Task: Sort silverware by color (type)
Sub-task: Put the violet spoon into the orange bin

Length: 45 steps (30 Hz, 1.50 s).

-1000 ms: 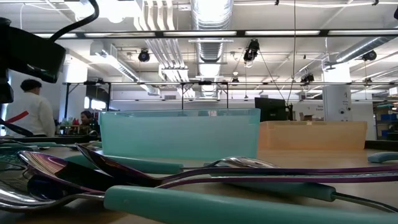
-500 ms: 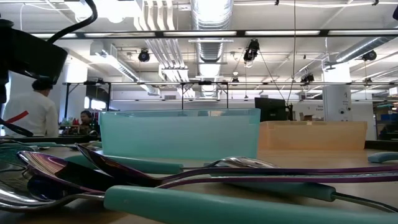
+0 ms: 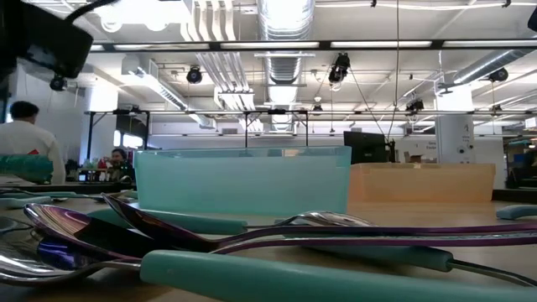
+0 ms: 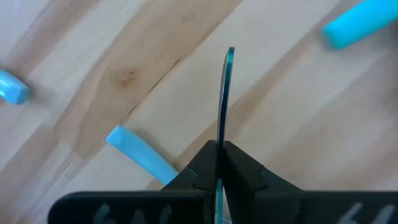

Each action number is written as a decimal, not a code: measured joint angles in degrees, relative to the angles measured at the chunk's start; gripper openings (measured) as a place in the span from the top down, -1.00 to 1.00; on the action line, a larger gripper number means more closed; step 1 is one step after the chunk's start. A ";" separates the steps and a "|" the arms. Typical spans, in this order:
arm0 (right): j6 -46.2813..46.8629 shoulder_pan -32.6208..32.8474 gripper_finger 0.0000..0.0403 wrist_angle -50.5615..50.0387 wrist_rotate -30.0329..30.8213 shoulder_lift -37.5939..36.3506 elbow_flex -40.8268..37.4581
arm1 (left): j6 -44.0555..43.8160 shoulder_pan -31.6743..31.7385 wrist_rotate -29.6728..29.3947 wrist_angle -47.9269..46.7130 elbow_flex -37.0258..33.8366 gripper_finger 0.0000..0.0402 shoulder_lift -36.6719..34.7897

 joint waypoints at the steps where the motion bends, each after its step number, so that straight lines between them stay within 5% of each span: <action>1: 0.70 -0.16 0.28 0.14 0.08 0.00 0.00 | -0.06 0.00 -0.89 -1.09 1.12 1.00 -0.26; 9: 1.15 -5.69 0.28 8.17 1.65 0.00 0.02 | 3.98 0.71 -20.22 -2.98 8.84 1.00 -0.44; 14: -3.44 -11.27 0.28 8.97 11.15 -0.04 0.03 | 7.68 2.82 -38.00 -2.93 12.15 1.00 -0.48; 21: -18.62 -18.68 0.28 20.94 23.42 -0.20 0.04 | 10.31 7.55 -55.00 1.95 14.01 1.00 -0.48; 26: -26.13 -21.65 0.28 34.22 24.82 -0.01 0.04 | 16.58 10.33 -64.08 11.89 14.57 1.00 -0.52; 34: -32.41 -24.81 0.28 44.38 24.93 0.11 0.04 | 41.29 12.44 -65.12 36.17 14.57 1.00 0.32; 45: -40.77 -25.23 0.28 51.36 24.40 3.03 0.04 | 46.81 15.80 -60.62 47.99 14.53 1.00 3.51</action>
